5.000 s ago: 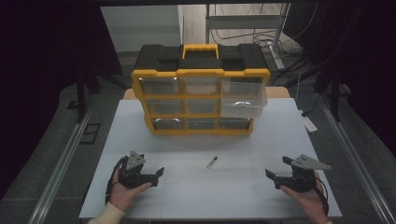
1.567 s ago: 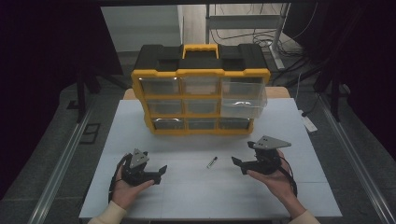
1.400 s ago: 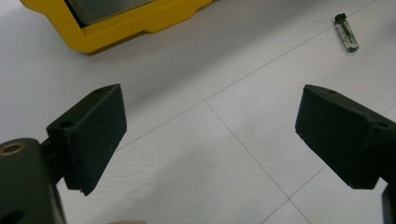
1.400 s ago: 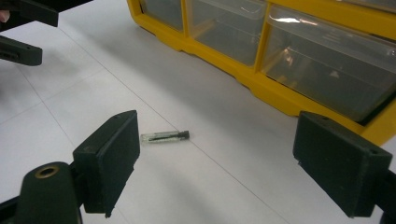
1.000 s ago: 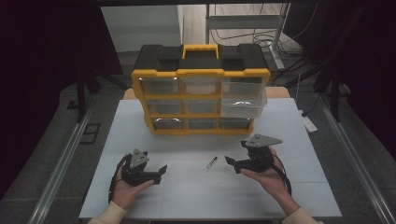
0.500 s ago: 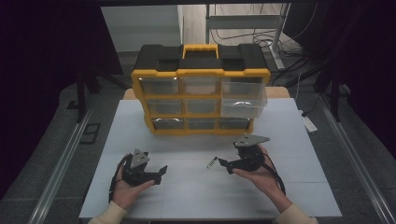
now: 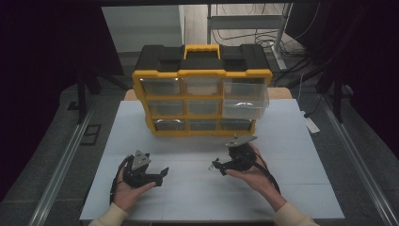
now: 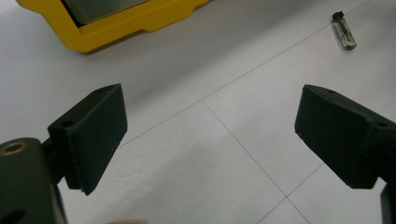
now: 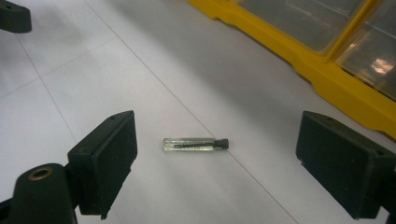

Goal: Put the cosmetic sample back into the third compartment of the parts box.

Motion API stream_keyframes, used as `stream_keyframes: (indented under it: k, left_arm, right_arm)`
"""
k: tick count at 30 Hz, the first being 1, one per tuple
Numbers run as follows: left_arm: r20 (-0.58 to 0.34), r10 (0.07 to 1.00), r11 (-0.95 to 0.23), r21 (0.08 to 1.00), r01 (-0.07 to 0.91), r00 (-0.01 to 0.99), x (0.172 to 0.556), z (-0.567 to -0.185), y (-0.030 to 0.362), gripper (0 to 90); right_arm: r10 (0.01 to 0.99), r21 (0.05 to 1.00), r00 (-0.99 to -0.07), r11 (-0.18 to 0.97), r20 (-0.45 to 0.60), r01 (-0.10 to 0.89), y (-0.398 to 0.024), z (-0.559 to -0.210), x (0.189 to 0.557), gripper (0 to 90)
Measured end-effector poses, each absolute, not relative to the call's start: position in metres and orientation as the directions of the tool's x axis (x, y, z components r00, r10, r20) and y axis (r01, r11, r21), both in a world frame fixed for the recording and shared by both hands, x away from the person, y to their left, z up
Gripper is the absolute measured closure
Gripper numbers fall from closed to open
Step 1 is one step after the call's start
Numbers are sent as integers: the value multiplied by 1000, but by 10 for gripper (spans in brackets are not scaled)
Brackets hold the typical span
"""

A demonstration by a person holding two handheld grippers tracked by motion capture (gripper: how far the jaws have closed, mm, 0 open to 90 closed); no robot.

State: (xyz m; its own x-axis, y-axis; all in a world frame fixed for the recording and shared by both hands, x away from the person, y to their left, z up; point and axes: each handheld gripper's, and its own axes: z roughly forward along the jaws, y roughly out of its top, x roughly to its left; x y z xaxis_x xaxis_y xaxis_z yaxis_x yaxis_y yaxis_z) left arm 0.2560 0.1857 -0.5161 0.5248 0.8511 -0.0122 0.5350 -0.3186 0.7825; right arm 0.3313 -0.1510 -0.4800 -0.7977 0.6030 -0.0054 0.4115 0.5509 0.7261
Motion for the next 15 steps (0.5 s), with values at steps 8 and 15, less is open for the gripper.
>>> stream_keyframes:
  k: [8, 15]
  left_arm:
    - [-12, 849, -321, 781, 535, 528, 256, -516, 186, 98]
    - [-10, 847, -326, 779, 535, 531, 256, -517, 185, 98]
  right_arm:
    - [588, 699, -809, 582, -9, 416, -141, -486, 337, 117]
    - [574, 673, -819, 607, -3, 422, -134, -493, 344, 110]
